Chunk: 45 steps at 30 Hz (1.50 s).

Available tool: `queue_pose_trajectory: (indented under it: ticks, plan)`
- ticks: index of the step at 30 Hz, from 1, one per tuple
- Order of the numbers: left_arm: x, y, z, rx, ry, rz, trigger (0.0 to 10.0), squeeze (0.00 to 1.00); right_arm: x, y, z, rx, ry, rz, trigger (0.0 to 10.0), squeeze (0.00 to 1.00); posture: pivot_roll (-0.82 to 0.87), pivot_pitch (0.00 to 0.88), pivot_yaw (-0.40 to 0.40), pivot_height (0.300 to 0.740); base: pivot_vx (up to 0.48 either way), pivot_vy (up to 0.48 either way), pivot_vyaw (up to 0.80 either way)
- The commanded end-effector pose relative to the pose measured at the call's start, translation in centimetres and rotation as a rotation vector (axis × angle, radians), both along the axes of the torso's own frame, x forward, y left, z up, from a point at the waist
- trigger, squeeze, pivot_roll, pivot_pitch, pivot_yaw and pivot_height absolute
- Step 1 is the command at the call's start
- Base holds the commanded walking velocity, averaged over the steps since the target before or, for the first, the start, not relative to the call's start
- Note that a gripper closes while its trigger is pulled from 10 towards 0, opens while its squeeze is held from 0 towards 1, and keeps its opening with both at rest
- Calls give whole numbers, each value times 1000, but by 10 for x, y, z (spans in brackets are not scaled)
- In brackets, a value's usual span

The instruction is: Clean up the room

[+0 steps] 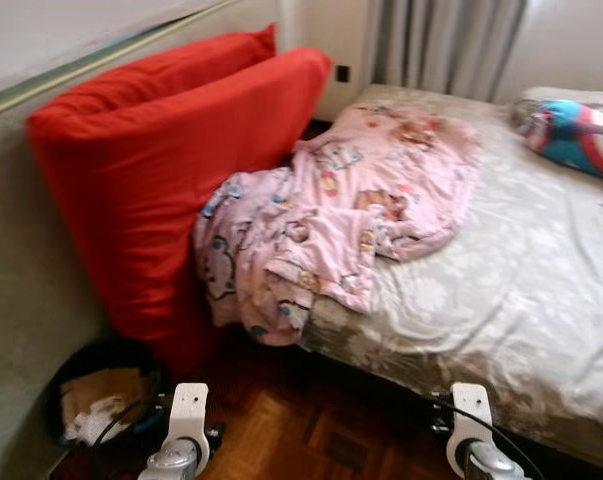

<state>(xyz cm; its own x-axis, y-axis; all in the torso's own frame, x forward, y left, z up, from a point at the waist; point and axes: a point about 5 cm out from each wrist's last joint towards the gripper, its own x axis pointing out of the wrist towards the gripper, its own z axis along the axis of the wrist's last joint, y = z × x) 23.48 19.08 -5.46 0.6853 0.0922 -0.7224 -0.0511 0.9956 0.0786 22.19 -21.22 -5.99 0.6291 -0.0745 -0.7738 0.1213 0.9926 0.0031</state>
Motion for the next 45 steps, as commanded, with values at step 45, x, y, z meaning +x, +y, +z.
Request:
queue_pose_trajectory:
  ticks: [45]
  plan:
    - [-7,3,-4,11,30,-22,10000,0,-4,3,-3,27,-7,-10,10000,0,45,0,11,740,101,0,308]
